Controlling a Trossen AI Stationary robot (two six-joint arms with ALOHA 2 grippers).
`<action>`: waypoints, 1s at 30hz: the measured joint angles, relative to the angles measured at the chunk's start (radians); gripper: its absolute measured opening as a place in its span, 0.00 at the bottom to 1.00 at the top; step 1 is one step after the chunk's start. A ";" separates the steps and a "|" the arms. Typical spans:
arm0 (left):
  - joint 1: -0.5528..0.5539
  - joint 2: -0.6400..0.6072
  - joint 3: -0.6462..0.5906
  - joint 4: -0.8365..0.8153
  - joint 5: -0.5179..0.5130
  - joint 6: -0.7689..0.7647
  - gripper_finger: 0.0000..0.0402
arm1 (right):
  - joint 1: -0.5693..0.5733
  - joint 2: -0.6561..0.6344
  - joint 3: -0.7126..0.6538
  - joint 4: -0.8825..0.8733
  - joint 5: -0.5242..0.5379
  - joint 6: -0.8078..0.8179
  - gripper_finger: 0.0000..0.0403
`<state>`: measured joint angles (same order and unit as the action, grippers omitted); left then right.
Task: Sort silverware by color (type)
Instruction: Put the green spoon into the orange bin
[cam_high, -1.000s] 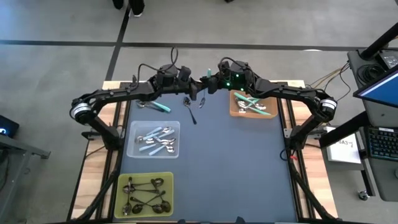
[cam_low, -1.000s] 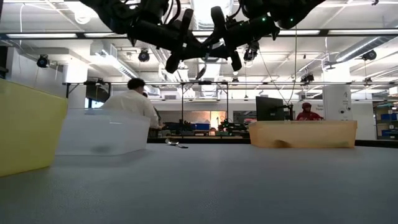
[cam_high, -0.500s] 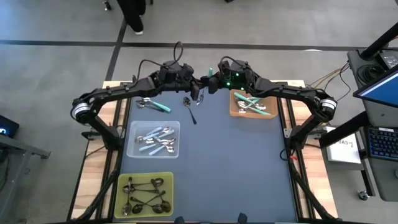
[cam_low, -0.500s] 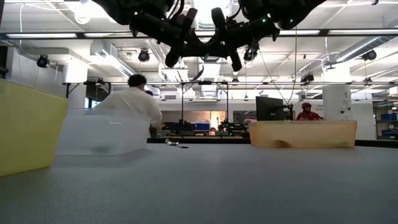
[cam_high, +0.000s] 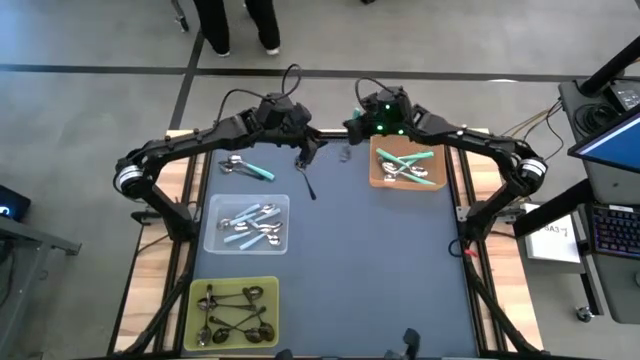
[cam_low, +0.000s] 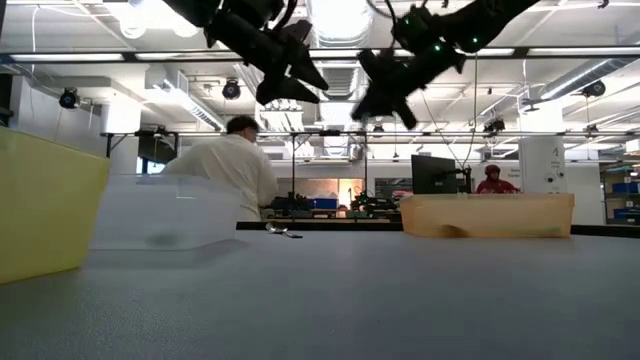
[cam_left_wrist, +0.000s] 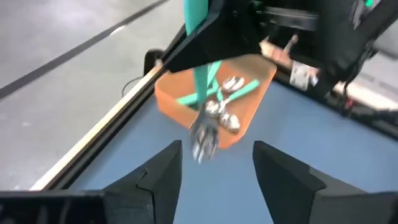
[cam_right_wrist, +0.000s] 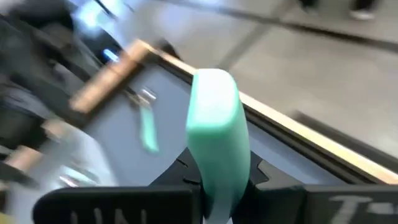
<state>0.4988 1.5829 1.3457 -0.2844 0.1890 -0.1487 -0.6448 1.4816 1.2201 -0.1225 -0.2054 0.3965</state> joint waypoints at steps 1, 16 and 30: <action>0.001 0.000 0.012 -0.030 -0.001 0.015 0.44 | -0.014 -0.005 0.000 -0.060 0.007 -0.025 0.06; 0.014 0.007 0.026 -0.192 -0.103 0.106 0.39 | -0.076 -0.102 0.002 -0.482 0.317 -0.260 0.06; 0.015 0.025 0.022 -0.492 -0.214 0.210 0.39 | -0.076 -0.030 0.002 -0.785 0.592 -0.363 0.18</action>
<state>0.5143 1.6077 1.3678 -0.7762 -0.0247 0.0612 -0.7208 1.4517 1.2217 -0.9073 0.3862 0.0340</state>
